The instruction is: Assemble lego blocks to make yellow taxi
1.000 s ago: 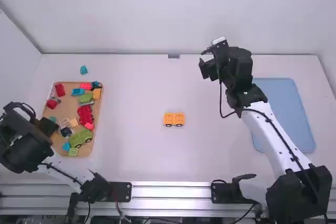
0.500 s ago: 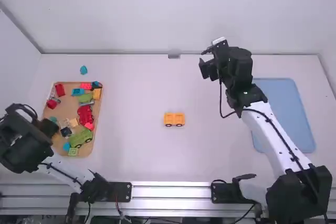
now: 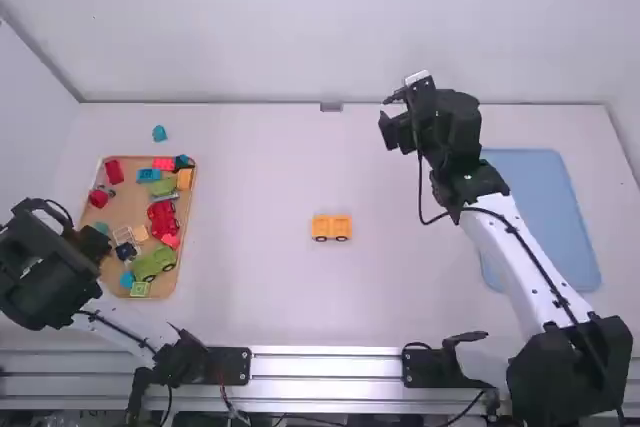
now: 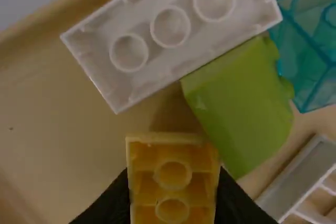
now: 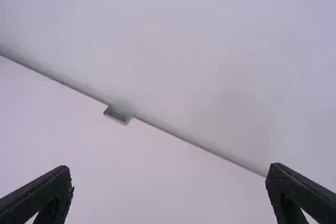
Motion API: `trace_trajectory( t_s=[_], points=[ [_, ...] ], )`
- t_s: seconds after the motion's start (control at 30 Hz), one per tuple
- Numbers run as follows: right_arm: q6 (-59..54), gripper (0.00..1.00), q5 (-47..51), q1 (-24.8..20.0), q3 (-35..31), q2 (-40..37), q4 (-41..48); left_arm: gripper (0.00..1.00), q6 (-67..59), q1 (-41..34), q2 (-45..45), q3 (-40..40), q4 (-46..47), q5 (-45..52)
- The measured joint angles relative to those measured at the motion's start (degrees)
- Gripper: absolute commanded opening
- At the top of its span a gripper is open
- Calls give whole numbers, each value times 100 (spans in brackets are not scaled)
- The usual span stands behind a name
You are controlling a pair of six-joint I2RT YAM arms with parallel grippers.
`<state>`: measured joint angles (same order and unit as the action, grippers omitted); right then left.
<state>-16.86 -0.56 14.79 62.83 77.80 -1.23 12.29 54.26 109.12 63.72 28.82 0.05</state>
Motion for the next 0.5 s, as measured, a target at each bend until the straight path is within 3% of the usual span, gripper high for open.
trace_trajectory(
  t_s=[0.3, 0.5],
  points=[
    [-9, 98, -337, 0, 0, 0, 7, 7, 103, 0, -205, -7, 238, 0],
    [-127, 98, -1051, 0, 0, 0, -7, 5, 11, -90, -1764, -59, 439, 260]
  ],
)
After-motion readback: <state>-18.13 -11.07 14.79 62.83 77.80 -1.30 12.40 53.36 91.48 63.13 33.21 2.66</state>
